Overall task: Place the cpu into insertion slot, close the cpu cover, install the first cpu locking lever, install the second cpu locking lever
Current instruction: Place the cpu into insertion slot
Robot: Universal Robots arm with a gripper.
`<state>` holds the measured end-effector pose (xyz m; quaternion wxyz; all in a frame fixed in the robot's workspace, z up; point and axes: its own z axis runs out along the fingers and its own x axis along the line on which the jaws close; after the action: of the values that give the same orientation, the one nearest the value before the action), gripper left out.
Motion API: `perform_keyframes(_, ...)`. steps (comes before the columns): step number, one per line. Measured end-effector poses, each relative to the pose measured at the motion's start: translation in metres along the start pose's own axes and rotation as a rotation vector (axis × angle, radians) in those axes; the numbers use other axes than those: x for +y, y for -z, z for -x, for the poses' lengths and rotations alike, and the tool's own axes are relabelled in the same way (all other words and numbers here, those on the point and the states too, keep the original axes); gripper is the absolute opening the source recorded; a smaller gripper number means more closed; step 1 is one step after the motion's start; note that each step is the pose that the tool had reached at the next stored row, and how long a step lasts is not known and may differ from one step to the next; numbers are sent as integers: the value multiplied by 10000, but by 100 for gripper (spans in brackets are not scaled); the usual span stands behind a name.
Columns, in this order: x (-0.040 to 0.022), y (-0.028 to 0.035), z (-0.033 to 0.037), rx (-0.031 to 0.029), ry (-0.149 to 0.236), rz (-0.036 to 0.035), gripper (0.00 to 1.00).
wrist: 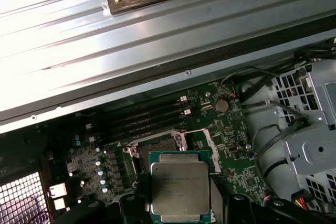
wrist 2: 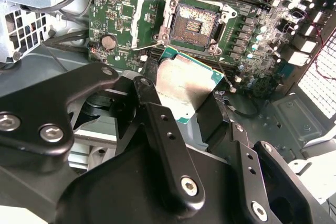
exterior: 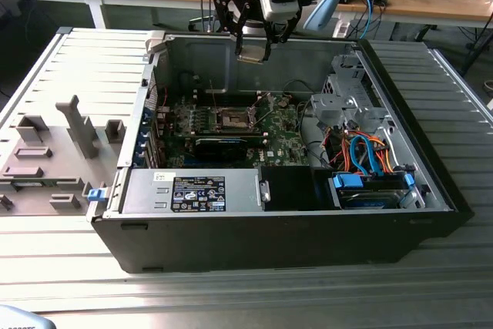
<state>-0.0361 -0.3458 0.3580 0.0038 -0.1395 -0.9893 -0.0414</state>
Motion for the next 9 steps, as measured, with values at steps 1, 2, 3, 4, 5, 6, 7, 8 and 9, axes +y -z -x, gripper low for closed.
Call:
perform_keyframes(1,0,0,0,-1,-7,0,54)
perform_keyframes(2,0,0,0,-1,-11,0,54)
perform_keyframes(3,0,0,0,-3,-35,0,54)
perform_keyframes(4,0,0,0,-5,-58,1,54)
perform_keyframes(5,0,0,0,-5,-63,1,54)
perform_keyframes(6,0,0,0,-5,-65,1,54)
perform_keyframes(7,0,0,0,-6,-74,1,54)
perform_keyframes(8,0,0,0,-6,-80,1,54)
perform_keyframes(9,0,0,0,-7,-86,1,54)
